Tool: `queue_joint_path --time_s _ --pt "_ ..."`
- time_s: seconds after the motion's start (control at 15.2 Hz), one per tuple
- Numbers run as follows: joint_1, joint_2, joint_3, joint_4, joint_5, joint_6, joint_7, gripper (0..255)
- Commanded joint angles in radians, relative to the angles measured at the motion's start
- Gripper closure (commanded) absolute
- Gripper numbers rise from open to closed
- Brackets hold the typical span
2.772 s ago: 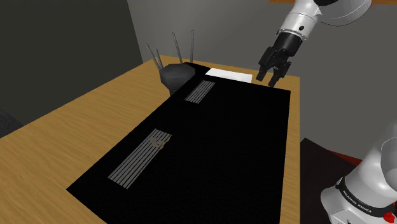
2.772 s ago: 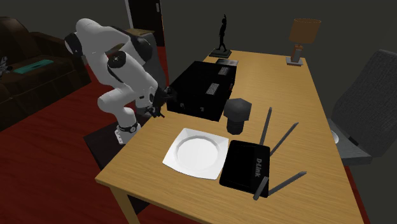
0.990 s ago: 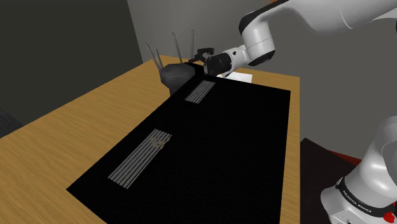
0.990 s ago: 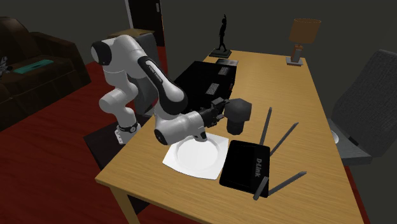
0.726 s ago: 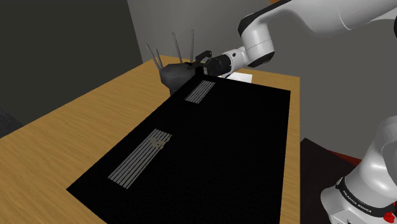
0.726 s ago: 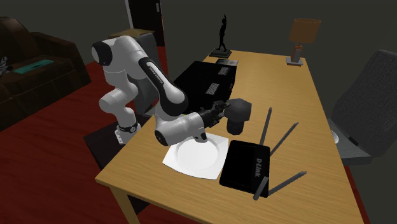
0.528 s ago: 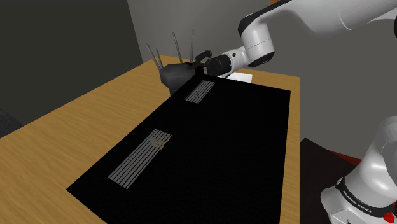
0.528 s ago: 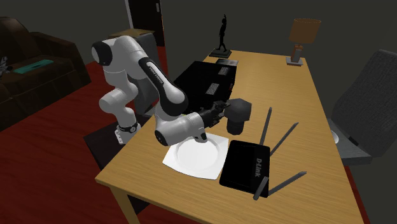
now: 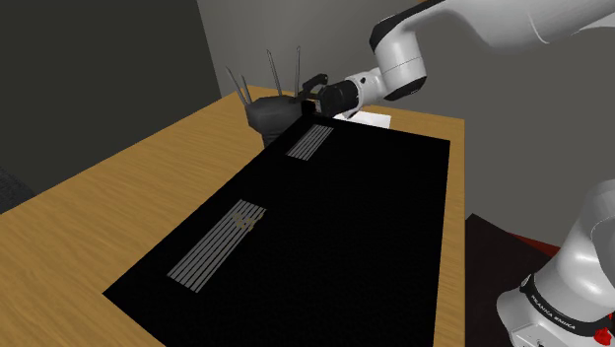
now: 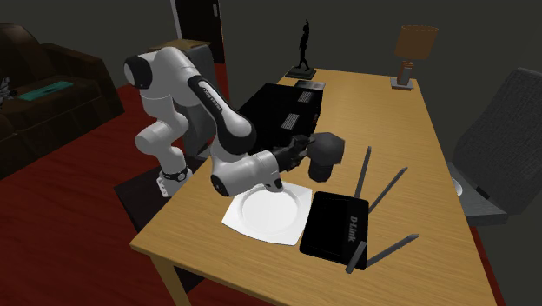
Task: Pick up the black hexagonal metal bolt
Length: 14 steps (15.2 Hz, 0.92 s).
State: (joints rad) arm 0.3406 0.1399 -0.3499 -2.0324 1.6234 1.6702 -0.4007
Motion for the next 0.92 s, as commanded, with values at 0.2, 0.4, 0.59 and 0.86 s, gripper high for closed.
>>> queue_joint_path --time_s 0.2,0.4,0.59,0.86 --pt "0.003 -0.033 -0.001 0.019 -0.013 0.008 0.048 255" --pt "0.005 -0.050 0.000 0.033 -0.021 0.014 0.079 255" --pt "0.006 -0.067 0.000 0.049 -0.029 0.019 0.111 255" --pt "0.007 -0.078 0.000 0.061 -0.034 0.022 0.133 255"
